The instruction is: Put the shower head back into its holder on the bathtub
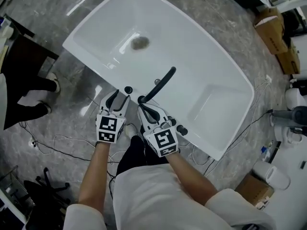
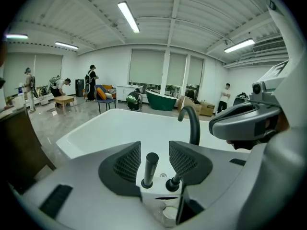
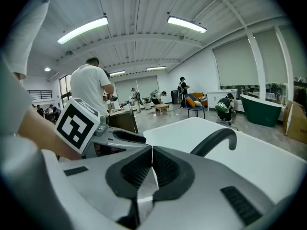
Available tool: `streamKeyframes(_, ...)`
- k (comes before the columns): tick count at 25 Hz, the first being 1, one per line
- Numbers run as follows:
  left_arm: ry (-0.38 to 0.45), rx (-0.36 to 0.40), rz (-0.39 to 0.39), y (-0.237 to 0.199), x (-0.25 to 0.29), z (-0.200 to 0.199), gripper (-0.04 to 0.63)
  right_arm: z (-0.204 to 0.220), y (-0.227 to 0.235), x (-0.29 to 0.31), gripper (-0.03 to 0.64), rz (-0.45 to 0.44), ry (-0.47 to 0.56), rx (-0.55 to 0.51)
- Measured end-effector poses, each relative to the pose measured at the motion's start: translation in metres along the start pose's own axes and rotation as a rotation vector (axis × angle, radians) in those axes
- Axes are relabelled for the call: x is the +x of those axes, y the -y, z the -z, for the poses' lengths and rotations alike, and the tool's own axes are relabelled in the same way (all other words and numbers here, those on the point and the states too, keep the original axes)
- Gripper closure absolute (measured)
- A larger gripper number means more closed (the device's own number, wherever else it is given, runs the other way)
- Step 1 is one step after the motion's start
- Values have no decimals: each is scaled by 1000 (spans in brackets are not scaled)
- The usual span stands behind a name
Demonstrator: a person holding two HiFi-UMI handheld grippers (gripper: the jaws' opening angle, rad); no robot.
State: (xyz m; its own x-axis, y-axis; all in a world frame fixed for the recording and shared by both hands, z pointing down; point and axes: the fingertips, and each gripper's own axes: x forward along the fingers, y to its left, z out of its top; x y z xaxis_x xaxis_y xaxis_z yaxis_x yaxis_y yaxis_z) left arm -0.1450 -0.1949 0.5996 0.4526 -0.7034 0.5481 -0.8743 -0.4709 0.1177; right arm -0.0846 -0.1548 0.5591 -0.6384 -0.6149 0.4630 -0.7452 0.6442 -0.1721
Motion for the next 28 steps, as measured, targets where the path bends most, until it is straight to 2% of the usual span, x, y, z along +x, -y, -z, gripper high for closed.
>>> streamKeyframes(9,52,-4,-59,4,-52,-45,465,-44,-2,-35,598,-60,47,-38)
streamKeyframes(16,120,-12,-111,6,-94,-83,563,-93,-5,-54,598,-109,110,-97)
streamKeyframes(20,145,-9,-120,15,-116,-94,580,-114,-2,-66,598,-122,145,-111)
streamKeyframes(28,182,-58,-138,18,-147,-110,583,-140,1,-86,598,-142,174,-98)
